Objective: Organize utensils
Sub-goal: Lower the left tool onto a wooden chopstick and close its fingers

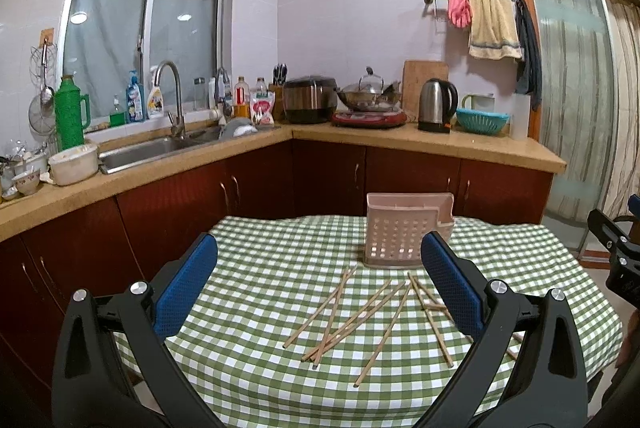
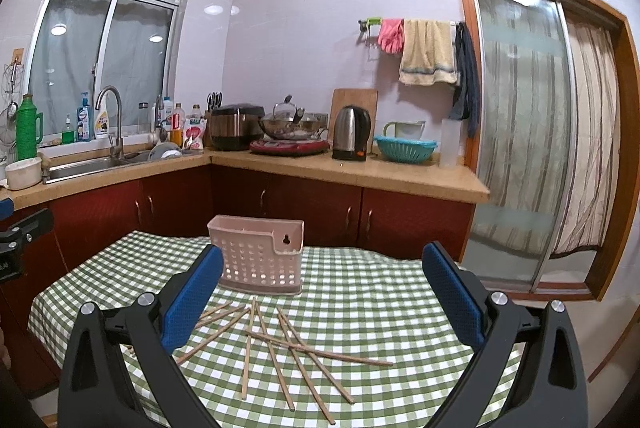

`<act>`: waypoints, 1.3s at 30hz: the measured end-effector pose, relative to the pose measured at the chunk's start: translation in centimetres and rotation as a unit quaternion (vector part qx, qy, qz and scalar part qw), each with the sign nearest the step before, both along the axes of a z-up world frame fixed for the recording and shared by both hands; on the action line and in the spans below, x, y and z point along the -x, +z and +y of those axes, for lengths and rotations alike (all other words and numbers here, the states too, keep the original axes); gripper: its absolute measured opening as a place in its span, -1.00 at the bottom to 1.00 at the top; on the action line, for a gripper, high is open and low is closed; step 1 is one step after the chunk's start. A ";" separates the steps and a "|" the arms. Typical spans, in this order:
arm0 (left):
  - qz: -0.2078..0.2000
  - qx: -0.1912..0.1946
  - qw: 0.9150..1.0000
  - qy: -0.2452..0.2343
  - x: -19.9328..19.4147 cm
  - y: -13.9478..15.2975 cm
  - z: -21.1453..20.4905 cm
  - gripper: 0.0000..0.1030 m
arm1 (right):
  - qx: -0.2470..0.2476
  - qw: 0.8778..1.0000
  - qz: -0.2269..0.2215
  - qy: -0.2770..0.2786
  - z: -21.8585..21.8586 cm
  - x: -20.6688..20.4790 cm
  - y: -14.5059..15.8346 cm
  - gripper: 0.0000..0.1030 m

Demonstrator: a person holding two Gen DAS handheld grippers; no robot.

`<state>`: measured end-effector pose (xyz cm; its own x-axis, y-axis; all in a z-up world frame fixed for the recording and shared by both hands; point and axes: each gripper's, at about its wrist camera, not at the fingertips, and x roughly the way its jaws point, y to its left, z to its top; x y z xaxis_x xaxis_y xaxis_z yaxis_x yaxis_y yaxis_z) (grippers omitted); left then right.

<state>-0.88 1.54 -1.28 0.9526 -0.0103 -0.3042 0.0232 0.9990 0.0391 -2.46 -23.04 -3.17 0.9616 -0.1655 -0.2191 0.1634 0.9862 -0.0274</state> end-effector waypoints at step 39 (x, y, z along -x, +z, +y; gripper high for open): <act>0.169 -0.052 0.984 -0.014 -11.1 -21.2 1.5 -0.07 | -0.055 0.985 0.162 0.020 -3.3 -10.0 -16.1 0.53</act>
